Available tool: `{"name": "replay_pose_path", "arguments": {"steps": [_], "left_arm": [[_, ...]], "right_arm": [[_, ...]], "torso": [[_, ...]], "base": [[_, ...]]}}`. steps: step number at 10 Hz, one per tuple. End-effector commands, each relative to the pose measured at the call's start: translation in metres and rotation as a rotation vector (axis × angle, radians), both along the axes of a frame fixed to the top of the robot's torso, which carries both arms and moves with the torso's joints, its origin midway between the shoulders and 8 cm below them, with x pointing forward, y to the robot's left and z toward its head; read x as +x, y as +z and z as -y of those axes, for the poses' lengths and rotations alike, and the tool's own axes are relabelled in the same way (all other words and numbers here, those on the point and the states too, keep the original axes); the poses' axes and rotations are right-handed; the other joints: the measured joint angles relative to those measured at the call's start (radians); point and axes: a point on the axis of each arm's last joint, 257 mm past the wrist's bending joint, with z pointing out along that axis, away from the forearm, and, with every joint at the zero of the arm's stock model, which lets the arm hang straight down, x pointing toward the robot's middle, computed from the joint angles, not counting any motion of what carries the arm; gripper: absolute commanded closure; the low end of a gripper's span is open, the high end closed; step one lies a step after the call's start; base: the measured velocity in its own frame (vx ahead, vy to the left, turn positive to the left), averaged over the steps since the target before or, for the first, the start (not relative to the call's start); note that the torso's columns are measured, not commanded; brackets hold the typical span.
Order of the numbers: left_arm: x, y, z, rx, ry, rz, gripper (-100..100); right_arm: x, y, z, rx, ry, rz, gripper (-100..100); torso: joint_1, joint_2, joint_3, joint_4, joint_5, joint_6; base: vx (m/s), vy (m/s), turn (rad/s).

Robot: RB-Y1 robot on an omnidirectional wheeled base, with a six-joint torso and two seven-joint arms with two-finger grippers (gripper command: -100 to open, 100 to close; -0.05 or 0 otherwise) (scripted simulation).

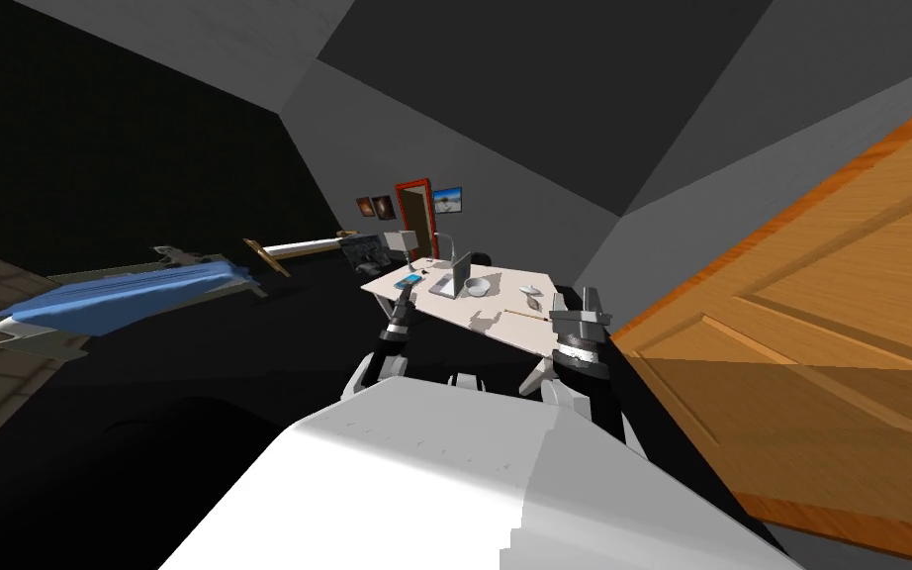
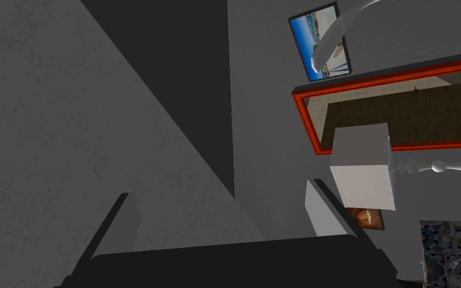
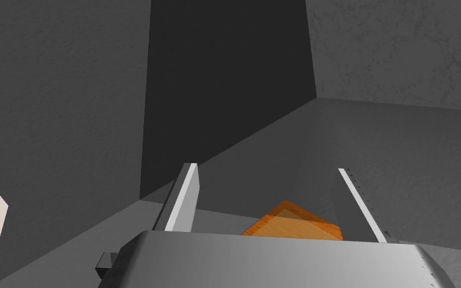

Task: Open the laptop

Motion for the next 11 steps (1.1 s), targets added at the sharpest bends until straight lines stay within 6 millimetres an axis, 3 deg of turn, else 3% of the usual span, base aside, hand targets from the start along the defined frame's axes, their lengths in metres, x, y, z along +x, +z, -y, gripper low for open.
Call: {"name": "replay_pose_path", "arguments": {"steps": [1, 11], "left_arm": [[0.014, -0.014, -0.001, 0.027, 0.009, -0.060, -100], [0.058, -0.060, -0.015, 0.156, 0.049, -0.247, -100]], "right_arm": [[0.000, 0.000, 0.000, 0.000, 0.000, 0.000, 0], [0.000, 0.000, 0.000, 0.000, 0.000, 0.000, 0]], "torso": [[0.000, 0.000, 0.000, 0.000, 0.000, 0.000], [0.000, 0.000, 0.000, 0.000, 0.000, 0.000]], "base": [[0.034, -0.004, -0.151], [0.029, -0.003, -0.113]]}}
